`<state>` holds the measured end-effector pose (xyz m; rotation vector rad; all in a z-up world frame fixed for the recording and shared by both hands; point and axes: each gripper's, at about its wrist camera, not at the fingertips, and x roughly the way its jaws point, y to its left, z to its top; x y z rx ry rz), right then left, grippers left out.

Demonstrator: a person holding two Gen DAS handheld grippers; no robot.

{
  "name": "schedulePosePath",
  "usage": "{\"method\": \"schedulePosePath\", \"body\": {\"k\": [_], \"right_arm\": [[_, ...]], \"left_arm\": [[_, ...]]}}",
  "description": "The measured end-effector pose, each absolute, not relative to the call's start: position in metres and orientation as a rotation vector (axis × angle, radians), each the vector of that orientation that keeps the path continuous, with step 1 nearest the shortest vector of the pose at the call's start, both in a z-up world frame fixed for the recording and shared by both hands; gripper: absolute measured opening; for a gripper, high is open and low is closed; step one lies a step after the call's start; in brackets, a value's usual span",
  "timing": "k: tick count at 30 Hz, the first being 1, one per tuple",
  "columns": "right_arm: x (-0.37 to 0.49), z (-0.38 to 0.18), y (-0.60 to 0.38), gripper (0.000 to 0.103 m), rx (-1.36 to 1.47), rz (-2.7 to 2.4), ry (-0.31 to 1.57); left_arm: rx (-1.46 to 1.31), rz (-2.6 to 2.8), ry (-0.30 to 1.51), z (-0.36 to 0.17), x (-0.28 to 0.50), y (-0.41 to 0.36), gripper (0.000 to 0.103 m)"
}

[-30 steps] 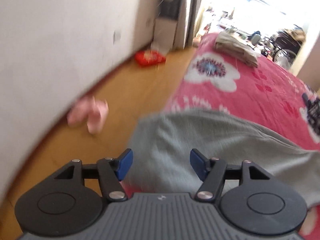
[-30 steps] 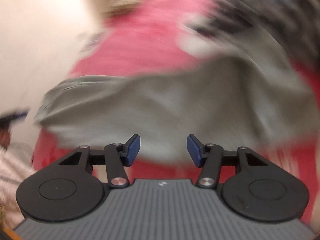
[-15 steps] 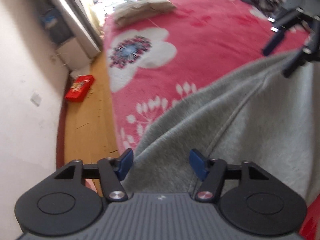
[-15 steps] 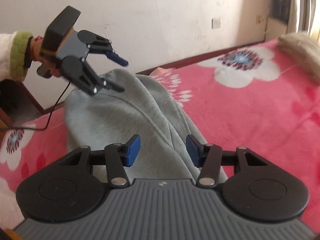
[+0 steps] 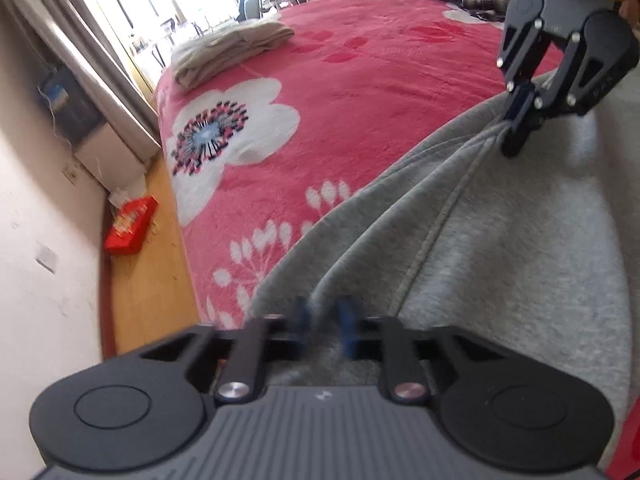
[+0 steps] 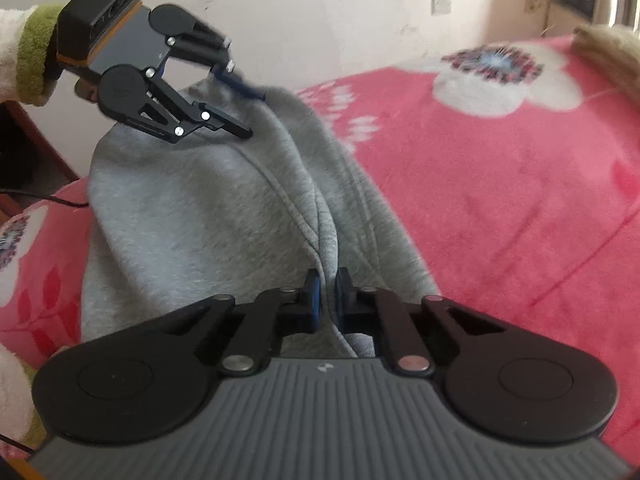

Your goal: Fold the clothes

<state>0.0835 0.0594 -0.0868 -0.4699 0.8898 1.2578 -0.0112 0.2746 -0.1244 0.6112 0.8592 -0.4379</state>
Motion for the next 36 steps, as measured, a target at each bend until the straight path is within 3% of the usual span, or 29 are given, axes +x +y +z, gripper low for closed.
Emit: {"method": "schedulePosePath", "body": {"k": [9,17,20,22,31,36], "right_arm": [[0.066,-0.042,0.04,0.003,-0.496,1.189,0.753],[0.084,-0.096,0.05,0.003,-0.507,1.123,0.825],[0.096,-0.1,0.045,0.008,-0.402,1.106,0.868],[0.109,-0.089,0.03,0.024,-0.287,1.069,0.896],[0.12,-0.024,-0.113,0.04,0.076,0.809,0.998],[0.05,-0.032,-0.169,0.04,0.145,0.762,1.05]], "left_arm": [[0.644,-0.397,0.736,-0.094,-0.008,0.261,0.002],[0.784,-0.372,0.779,-0.146,0.009,0.248,0.007],[0.754,-0.307,0.786,-0.139,0.009,0.255,0.019],[0.729,-0.246,0.786,-0.125,0.01,0.267,0.03],[0.386,-0.158,0.846,-0.038,-0.023,0.297,0.031],[0.306,-0.355,0.916,-0.053,-0.064,0.255,0.031]]}}
